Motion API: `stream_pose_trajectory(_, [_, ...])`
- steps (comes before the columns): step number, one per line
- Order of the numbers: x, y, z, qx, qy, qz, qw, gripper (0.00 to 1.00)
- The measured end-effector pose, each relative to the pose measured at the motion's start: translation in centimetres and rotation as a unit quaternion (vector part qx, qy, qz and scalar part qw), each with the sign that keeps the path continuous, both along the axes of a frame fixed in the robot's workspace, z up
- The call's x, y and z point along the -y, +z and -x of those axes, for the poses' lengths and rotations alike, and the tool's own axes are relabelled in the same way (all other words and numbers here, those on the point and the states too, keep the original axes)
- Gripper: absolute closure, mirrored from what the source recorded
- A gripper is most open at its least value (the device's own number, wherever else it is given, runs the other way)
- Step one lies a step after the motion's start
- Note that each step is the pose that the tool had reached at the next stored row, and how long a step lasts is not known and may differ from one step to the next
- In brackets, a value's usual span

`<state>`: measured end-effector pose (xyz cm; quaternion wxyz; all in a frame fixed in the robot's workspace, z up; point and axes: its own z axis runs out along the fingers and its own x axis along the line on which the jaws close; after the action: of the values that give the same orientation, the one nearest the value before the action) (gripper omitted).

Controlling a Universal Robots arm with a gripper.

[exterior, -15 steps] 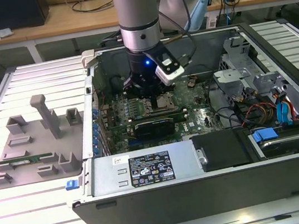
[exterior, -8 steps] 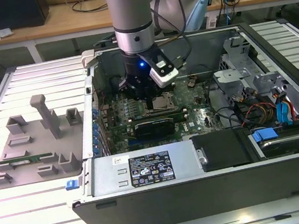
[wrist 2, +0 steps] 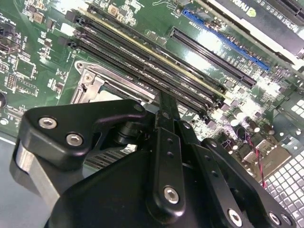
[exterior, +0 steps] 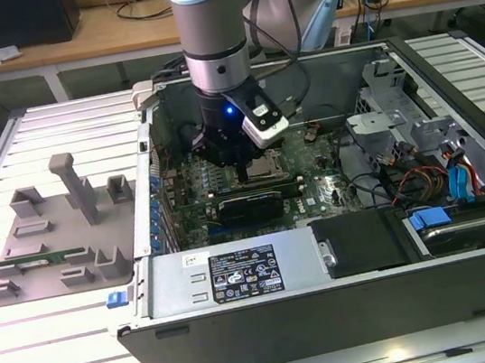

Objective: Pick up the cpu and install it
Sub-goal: 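Install the second cpu locking lever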

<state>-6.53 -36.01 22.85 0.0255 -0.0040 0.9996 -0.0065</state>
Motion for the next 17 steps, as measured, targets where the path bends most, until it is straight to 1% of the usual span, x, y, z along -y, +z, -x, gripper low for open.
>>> stream_pose_trajectory(1, [0.05, -0.07, 0.0, 0.0000, 0.000, -0.0020, 1.0000, 0.89])
stream_pose_trajectory(4, [0.25, -0.32, 0.1, 0.0000, 0.000, -0.0114, 0.9999, 0.89])
stream_pose_trajectory(5, [0.31, -0.40, 0.1, 0.0000, 0.000, -0.0167, 0.9999, 0.89])
stream_pose_trajectory(7, [0.41, -0.49, 0.2, 0.0000, 0.000, -0.0246, 0.9997, 0.89])
stream_pose_trajectory(8, [0.59, -0.56, 0.2, 0.0000, 0.000, -0.0334, 0.9994, 0.89])
stream_pose_trajectory(11, [0.61, -0.56, 0.2, 0.0000, 0.000, -0.0340, 0.9994, 0.89])
stream_pose_trajectory(12, [0.74, -0.57, 0.2, 0.0000, 0.000, -0.0364, 0.9993, 0.89])
stream_pose_trajectory(13, [0.92, -0.59, 0.2, 0.0000, 0.000, -0.0402, 0.9992, 0.89])
stream_pose_trajectory(15, [1.35, -0.66, 0.2, 0.0000, 0.000, -0.0463, 0.9989, 0.89])
stream_pose_trajectory(17, [1.80, -0.75, 0.2, 0.0000, 0.000, -0.0545, 0.9985, 0.89])
